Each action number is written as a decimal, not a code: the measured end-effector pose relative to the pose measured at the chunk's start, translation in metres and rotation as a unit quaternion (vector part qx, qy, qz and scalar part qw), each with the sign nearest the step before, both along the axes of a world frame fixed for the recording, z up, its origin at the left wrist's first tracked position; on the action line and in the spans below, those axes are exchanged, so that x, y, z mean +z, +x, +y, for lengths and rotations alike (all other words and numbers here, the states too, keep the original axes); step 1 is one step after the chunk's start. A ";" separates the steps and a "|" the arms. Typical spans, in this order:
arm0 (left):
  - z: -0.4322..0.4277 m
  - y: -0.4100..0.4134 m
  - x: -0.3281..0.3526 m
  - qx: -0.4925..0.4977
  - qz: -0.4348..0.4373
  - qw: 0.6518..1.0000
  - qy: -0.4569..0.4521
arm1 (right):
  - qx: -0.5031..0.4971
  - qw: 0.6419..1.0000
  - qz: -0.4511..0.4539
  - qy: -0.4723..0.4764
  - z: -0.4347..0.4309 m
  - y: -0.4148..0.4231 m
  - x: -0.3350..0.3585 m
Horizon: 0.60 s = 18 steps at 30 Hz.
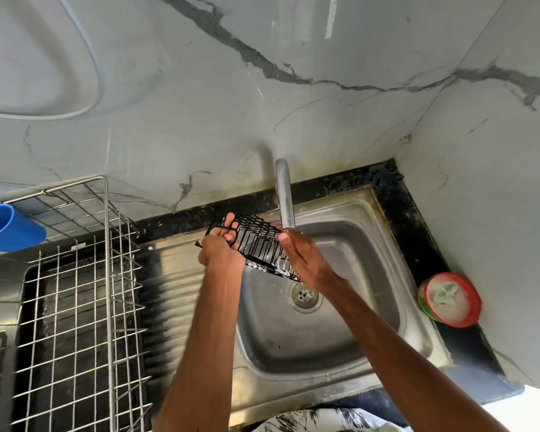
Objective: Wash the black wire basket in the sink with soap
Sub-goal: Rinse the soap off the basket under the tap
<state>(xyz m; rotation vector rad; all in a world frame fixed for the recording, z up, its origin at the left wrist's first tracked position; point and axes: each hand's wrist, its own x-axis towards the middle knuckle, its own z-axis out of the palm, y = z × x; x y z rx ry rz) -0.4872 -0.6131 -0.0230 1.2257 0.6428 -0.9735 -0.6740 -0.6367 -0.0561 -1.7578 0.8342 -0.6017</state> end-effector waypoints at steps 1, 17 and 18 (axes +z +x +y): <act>0.000 0.001 0.001 0.000 -0.003 1.000 0.001 | -0.003 0.999 0.036 0.021 0.000 -0.008 -0.008; 0.001 -0.009 0.015 0.024 -0.014 1.000 0.013 | 0.003 0.991 0.040 -0.128 0.023 0.030 0.008; 0.002 -0.010 0.016 0.014 -0.021 1.000 0.017 | 0.011 0.993 0.045 -0.110 0.021 0.035 0.014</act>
